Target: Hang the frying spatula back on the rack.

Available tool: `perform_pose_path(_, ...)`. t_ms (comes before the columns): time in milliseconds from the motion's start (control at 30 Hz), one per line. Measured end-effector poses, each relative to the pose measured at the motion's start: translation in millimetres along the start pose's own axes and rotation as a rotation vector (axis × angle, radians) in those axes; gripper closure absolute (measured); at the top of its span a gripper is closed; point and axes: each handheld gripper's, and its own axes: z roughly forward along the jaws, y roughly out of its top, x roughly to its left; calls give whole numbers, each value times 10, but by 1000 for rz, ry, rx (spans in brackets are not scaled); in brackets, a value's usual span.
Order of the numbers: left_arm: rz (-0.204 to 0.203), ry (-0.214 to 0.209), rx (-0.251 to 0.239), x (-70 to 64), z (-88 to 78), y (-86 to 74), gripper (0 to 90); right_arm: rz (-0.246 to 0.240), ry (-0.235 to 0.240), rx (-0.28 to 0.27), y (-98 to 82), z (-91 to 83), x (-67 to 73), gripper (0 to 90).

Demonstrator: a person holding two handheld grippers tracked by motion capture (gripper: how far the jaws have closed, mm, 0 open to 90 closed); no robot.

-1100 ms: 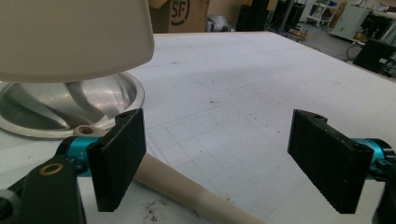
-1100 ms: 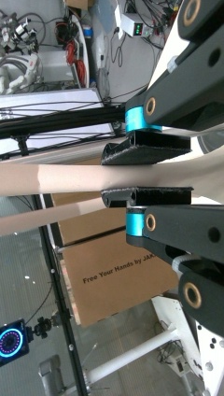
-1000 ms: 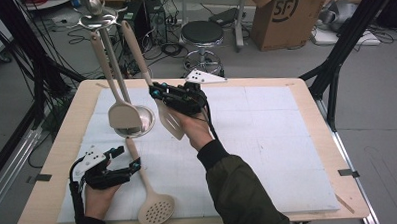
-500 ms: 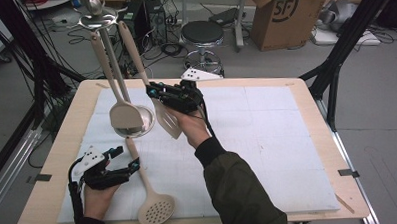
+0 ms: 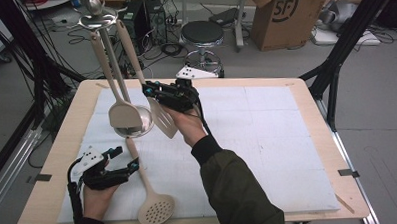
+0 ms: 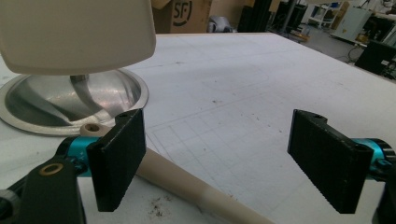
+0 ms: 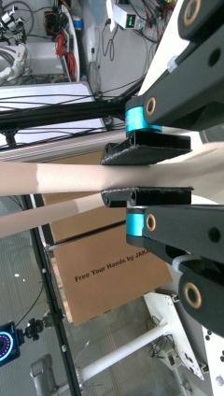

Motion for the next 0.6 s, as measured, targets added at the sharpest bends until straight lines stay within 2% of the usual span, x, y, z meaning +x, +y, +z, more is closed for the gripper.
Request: perform_pose_path(600, -1, 2, -4, 4, -7, -1, 199, -1, 1, 20, -38, 81, -6, 781)
